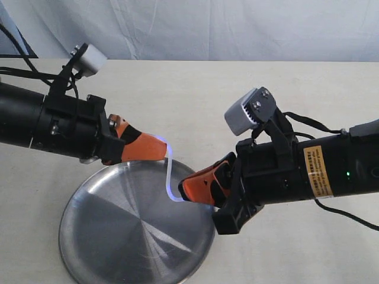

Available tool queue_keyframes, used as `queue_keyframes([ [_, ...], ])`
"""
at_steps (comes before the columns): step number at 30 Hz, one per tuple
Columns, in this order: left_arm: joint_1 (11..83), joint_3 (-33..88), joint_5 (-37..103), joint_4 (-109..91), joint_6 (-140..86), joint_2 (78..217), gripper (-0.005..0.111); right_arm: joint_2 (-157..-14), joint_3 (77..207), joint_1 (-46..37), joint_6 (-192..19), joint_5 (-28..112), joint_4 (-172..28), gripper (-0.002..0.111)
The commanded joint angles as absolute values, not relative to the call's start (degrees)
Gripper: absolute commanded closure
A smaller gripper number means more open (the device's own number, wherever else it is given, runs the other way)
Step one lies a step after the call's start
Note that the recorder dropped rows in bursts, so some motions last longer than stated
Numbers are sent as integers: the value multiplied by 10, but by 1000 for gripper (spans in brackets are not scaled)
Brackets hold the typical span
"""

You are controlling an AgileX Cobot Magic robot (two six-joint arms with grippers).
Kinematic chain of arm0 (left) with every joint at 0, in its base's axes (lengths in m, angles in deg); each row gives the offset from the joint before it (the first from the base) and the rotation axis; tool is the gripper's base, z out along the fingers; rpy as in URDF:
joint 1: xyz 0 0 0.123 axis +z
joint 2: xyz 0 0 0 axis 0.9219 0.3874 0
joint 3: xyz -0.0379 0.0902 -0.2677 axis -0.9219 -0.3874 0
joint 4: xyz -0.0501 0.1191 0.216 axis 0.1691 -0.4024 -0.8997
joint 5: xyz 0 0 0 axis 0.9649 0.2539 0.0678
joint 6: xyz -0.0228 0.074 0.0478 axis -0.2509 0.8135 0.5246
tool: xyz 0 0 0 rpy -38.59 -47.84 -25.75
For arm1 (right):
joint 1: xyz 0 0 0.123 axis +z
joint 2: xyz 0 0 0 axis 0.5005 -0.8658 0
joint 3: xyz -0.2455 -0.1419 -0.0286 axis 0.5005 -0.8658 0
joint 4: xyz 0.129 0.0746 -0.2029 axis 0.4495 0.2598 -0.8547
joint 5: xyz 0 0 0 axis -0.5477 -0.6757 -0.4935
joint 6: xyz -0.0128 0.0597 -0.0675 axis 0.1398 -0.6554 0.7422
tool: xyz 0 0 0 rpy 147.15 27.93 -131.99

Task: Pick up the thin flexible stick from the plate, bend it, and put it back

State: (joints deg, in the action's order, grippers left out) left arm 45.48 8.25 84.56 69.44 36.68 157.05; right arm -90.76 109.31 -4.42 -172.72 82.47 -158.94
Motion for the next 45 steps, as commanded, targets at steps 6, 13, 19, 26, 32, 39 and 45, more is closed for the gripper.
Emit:
queue_keyframes([
  [6,453,85,867,693,365,1575,107,-905,1110,-43,-1709,827,-1579,109],
  [13,453,85,878,693,365,1575,107,-905,1142,-43,-1706,826,-1608,109],
  [19,453,90,882,690,365,1576,107,-905,1149,-43,-1706,821,-1616,109],
  [26,453,91,894,689,365,1588,107,-905,1154,-4,-1694,752,-1685,109],
  [32,453,91,910,689,365,1601,107,-905,1154,45,-1682,686,-1707,109],
  [39,453,91,914,686,365,1609,107,-905,1154,75,-1663,641,-1710,109],
  [45,453,91,918,687,364,1617,107,-905,1154,91,-1632,618,-1718,109],
])
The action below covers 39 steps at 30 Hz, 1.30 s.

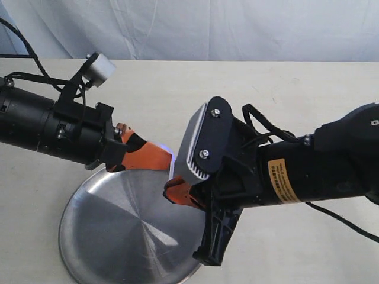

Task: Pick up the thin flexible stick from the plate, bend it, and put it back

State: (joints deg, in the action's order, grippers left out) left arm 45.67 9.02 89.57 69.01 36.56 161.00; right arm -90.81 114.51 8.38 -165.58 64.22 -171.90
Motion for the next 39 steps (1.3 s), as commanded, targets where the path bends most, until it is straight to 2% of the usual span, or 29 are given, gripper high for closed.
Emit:
queue_keyframes([
  [1,453,91,918,687,362,1617,107,-905,1154,94,-1629,615,-1718,109],
  [30,453,103,931,681,315,1617,107,-905,1154,94,-1381,610,-1718,109],
  [39,453,103,917,685,315,1617,107,-905,1154,94,-1378,606,-1718,109],
])
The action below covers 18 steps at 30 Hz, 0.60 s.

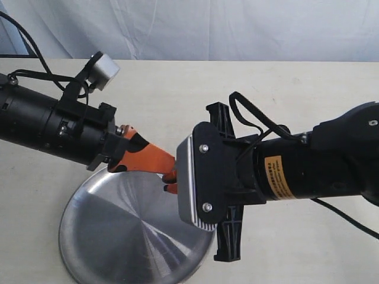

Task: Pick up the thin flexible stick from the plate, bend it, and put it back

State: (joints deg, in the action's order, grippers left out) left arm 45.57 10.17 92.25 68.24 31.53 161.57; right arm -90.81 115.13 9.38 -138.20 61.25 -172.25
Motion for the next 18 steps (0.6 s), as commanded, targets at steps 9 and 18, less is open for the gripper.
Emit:
queue_keyframes([
  [9,454,109,851,699,321,1616,107,-905,1154,94,-1480,608,-1703,109],
  [18,567,110,806,587,244,1478,107,-1012,1170,94,-1733,624,-1631,109],
])
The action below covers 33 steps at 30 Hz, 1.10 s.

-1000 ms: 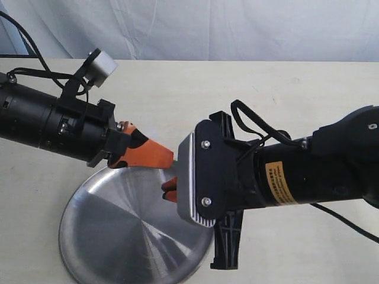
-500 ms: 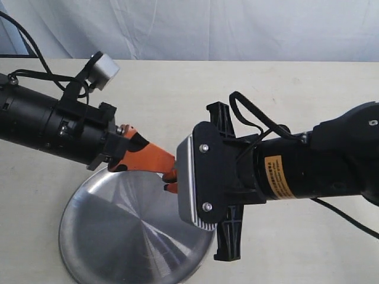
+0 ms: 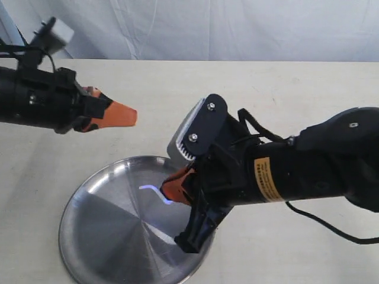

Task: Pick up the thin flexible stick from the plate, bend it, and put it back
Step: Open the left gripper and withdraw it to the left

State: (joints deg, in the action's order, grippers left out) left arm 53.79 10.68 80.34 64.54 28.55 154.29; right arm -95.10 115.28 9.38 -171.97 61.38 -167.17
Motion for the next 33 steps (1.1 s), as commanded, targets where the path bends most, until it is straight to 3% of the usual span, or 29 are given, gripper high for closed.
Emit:
queue_keyframes([
  [1,569,110,806,567,232,1456,107,-1030,1178,94,-1733,624,-1623,109],
  [11,569,87,811,485,171,1352,107,-1117,1232,94,-1733,623,-1601,107],
  [14,569,79,811,484,167,1347,107,-1120,1232,94,-1733,619,-1600,88],
  [16,569,80,811,484,158,1347,107,-1120,1232,94,-1733,619,-1600,70],
  [19,569,80,811,484,158,1347,107,-1120,1232,94,-1733,619,-1600,59],
  [27,569,80,784,447,161,1325,107,-1057,1232,94,-1739,577,-1602,61],
  [29,569,80,759,433,158,1301,107,-1015,1232,94,-1755,574,-1605,73],
  [32,569,80,701,415,150,1247,107,-957,1232,94,-1809,573,-1658,109],
  [33,569,79,672,401,129,1227,107,-941,1232,94,-1835,570,-1686,108],
])
